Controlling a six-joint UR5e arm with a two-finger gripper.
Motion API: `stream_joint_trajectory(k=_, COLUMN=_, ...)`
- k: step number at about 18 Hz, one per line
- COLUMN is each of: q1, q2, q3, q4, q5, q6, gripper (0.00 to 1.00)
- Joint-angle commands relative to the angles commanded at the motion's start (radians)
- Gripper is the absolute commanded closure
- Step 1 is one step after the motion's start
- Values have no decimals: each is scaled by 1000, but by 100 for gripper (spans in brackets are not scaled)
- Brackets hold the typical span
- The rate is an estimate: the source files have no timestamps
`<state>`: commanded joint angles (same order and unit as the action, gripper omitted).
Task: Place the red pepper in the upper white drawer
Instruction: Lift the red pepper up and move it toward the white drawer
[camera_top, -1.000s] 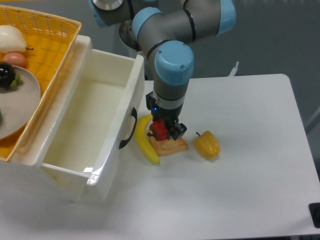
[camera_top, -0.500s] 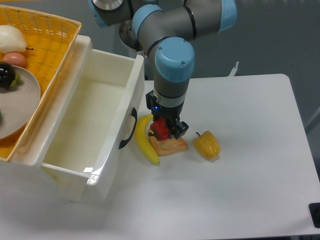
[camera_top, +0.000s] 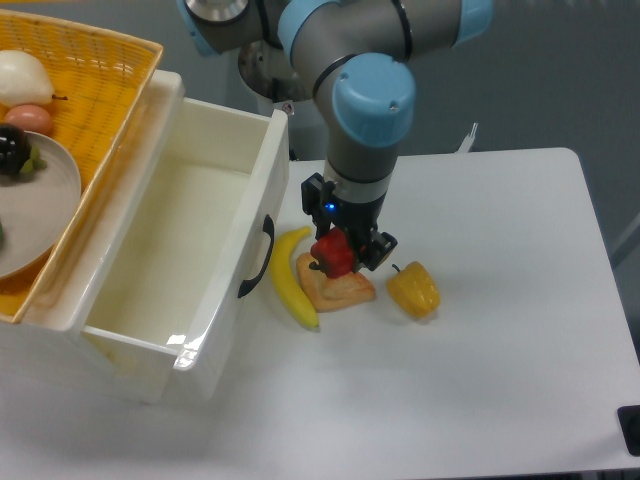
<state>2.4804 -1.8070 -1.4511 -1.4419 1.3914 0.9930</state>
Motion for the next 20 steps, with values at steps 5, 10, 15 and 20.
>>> stream_joint_trajectory(k=5, q1=14, q2=20, q3=21, q4=5, q5=-115, q6=-284, gripper=52)
stream_joint_trajectory(k=10, q1=23, q2=52, q3=21, q4=6, q5=-207, q6=-418, gripper=51)
stream_joint_trajectory(k=15, q1=28, q2=86, q3=11, q4=6, q5=-273, q6=-509, gripper=51)
stream_joint_trajectory(k=20, q1=37, q2=120, q3=8, q4=6, q5=-376, q6=-612, gripper=51)
